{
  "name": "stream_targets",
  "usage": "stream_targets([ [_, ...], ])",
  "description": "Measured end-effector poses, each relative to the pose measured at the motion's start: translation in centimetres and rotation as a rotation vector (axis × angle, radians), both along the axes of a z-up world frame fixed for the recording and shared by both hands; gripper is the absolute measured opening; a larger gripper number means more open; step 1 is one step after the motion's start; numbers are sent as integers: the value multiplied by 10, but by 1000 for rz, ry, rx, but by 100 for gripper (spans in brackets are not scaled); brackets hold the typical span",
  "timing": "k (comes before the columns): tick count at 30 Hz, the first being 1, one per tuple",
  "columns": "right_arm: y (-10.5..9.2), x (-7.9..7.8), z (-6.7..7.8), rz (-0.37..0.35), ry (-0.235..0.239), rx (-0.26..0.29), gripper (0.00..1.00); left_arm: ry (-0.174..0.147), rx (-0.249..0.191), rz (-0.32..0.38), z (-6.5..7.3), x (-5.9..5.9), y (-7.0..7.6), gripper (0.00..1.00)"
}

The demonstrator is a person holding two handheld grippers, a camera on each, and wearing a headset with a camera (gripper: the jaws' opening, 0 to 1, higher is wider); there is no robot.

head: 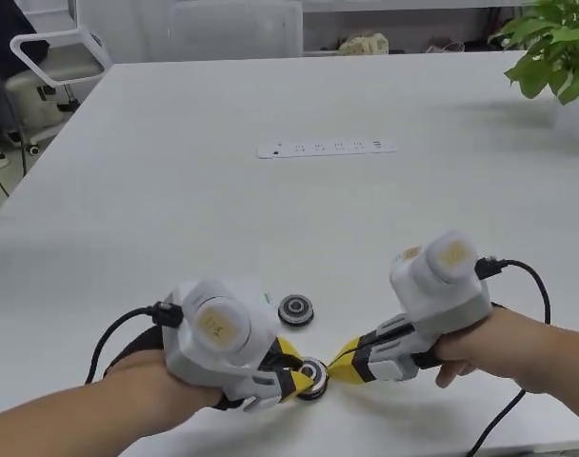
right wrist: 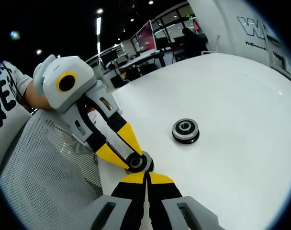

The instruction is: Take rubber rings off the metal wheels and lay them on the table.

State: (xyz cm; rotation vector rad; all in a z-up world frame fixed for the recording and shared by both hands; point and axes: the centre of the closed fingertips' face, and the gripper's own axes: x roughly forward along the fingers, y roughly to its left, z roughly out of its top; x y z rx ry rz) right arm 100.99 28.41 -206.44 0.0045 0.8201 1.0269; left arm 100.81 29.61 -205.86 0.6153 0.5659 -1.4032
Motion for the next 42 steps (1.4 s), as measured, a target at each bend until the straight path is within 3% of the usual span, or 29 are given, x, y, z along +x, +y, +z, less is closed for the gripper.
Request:
stream_targets([
  [39, 13, -5, 6, 16, 2, 29, 0, -5, 22, 12, -1, 0, 0, 8],
  [41, 16, -6, 8, 19, 3, 47, 0, -5, 22, 13, -1, 0, 0, 8],
  [42, 26, -6, 18, 22, 0, 116, 0, -4, 21, 13, -1, -1, 0, 8],
])
